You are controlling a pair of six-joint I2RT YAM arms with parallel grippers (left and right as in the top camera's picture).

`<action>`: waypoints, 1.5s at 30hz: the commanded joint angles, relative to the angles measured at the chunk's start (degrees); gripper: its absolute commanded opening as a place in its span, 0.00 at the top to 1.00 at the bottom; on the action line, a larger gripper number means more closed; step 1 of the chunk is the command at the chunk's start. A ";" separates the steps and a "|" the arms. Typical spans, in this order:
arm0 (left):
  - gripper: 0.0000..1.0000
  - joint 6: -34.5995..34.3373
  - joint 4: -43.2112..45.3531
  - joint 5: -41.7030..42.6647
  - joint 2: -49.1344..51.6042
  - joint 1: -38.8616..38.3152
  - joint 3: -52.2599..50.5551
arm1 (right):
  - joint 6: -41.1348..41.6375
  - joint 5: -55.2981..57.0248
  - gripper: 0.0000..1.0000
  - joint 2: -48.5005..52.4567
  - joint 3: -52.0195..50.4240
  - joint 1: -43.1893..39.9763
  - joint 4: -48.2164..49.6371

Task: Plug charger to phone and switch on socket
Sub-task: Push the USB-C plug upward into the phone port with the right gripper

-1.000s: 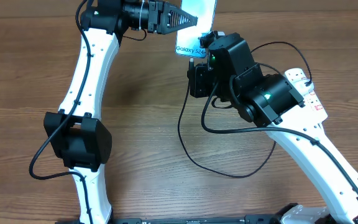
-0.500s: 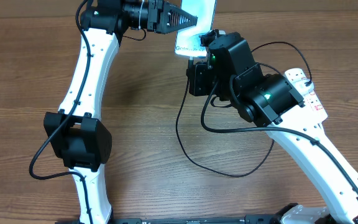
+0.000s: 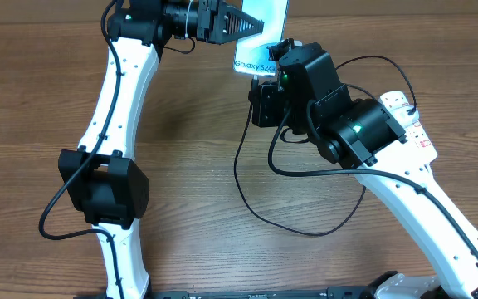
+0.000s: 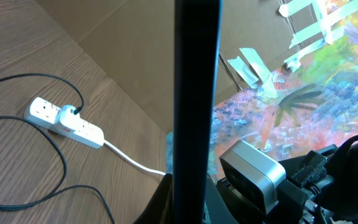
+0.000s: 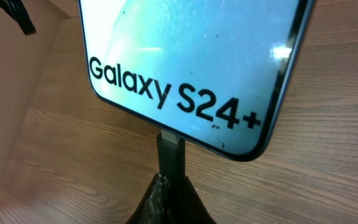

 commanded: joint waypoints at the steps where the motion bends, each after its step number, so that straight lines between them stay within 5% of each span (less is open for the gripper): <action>1: 0.96 -0.50 0.44 1.03 -1.60 0.13 1.27 | 0.20 0.17 0.96 -1.68 1.55 -0.20 0.42; 45: 0.96 -0.55 0.22 0.09 -1.60 -0.09 1.27 | -0.42 -0.02 0.96 -1.66 1.55 -0.09 0.26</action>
